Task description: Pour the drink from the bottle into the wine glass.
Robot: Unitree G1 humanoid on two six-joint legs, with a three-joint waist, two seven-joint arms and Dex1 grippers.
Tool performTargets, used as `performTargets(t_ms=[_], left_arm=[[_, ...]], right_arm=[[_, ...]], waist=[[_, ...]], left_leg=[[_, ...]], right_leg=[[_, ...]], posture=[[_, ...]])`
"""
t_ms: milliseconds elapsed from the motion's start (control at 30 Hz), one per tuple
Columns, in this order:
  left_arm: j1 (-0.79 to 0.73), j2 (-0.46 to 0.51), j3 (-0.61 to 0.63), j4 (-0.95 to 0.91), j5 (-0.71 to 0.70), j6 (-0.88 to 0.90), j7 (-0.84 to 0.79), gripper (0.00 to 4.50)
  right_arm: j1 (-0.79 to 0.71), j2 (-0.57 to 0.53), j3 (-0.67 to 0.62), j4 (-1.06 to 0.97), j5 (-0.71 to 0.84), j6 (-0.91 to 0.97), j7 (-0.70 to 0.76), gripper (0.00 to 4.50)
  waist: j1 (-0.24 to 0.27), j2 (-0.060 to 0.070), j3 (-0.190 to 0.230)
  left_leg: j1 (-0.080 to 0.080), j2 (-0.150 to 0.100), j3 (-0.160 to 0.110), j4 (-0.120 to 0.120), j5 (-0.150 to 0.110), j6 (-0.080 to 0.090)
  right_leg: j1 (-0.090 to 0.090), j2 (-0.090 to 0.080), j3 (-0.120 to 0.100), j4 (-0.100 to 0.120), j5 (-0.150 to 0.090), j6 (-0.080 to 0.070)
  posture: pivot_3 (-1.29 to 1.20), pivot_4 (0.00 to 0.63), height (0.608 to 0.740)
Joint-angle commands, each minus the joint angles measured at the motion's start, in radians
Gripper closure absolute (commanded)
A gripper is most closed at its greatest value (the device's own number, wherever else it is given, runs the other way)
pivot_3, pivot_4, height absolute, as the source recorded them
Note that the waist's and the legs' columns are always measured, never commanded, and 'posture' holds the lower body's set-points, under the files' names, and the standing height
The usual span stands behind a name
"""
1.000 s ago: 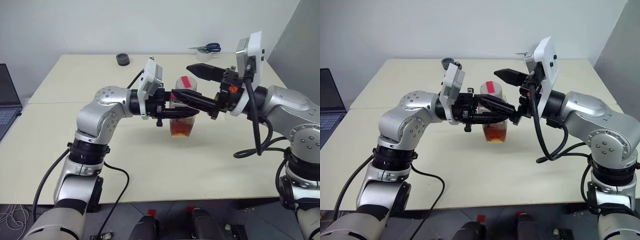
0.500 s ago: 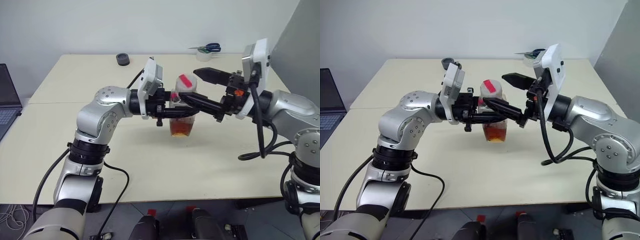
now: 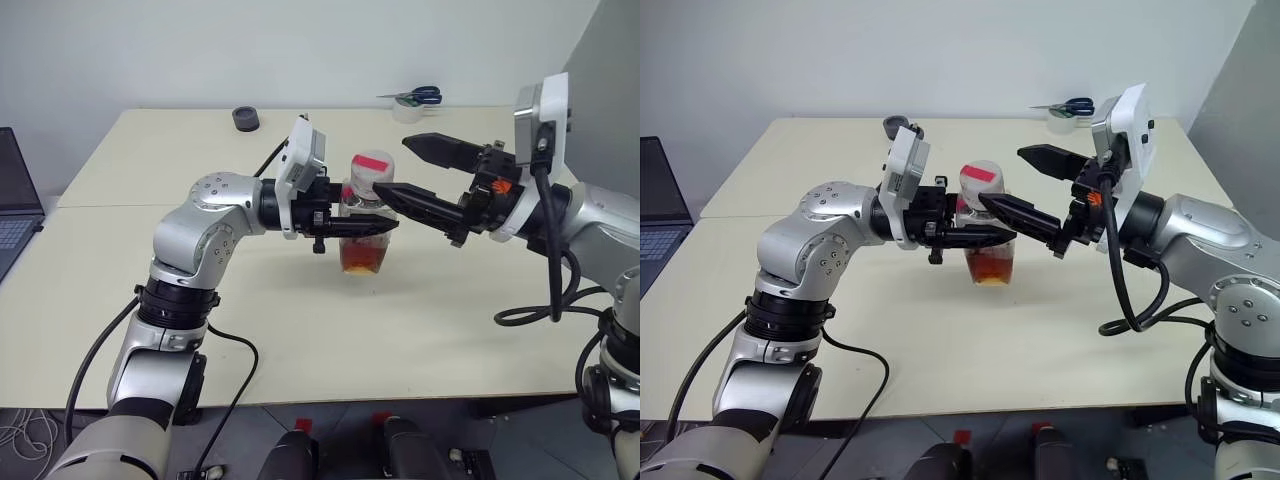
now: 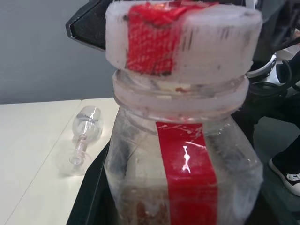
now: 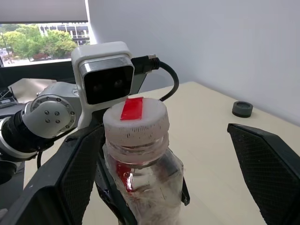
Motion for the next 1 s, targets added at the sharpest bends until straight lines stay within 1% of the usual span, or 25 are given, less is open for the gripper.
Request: performTargets(t_ms=[33, 233, 367, 600, 900, 1000], left_arm=[[-0.006, -0.001, 0.014, -0.042, -0.011, -0.017, -0.003, 2.77], [-0.006, -0.002, 0.013, -0.041, -0.01, -0.018, -0.003, 2.77], [-0.007, -0.004, 0.012, -0.042, -0.011, -0.017, -0.002, 2.77], [-0.013, -0.004, 0.011, -0.044, -0.011, -0.013, -0.001, 2.77], [-0.011, 0.001, 0.015, -0.05, -0.012, -0.007, 0.009, 2.77], [-0.012, 0.001, 0.015, -0.049, -0.011, -0.007, 0.009, 2.77]], right_arm=[[-0.002, -0.021, -0.034, -0.027, 0.037, -0.007, -0.003, 0.03], [0.0, -0.034, -0.04, -0.033, 0.097, -0.014, 0.001, 0.03], [-0.022, -0.016, -0.015, -0.029, 0.13, -0.02, -0.008, 0.03], [-0.083, 0.055, 0.071, 0.01, 0.031, -0.064, -0.006, 0.03], [-0.105, 0.095, 0.099, 0.036, -0.023, -0.08, 0.017, 0.03], [-0.106, 0.097, 0.099, 0.042, -0.025, -0.081, 0.024, 0.6]], waist=[[0.0, 0.0, 0.0], [0.0, 0.0, 0.0], [0.0, 0.0, 0.0], [-0.001, 0.0, 0.0], [0.0, 0.0, 0.0], [0.0, 0.0, 0.0]], left_leg=[[0.0, 0.0, 0.0, 0.0, 0.0, 0.0], [0.0, 0.0, 0.0, 0.0, 0.0, 0.0], [0.0, 0.0, 0.0, 0.0, 0.0, 0.0], [0.0, 0.0, 0.0, 0.0, 0.0, 0.0], [0.0, 0.0, 0.0, 0.0, 0.0, 0.0], [0.0, 0.0, 0.0, 0.0, 0.0, 0.0]], right_leg=[[0.0, 0.0, 0.0, 0.0, 0.0, 0.0], [0.0, 0.0, 0.0, 0.0, 0.0, 0.0], [0.0, 0.0, 0.0, 0.0, 0.0, 0.0], [0.0, 0.0, 0.0, 0.0, 0.0, 0.0], [0.0, 0.0, 0.0, 0.0, 0.0, 0.0], [0.0, 0.0, 0.0, 0.0, 0.0, 0.0]], posture=[[0.0, 0.15, 0.74], [0.0, 0.15, 0.74], [0.0, 0.15, 0.74], [0.0, 0.15, 0.74], [0.0, 0.15, 0.74], [0.0, 0.15, 0.74]])
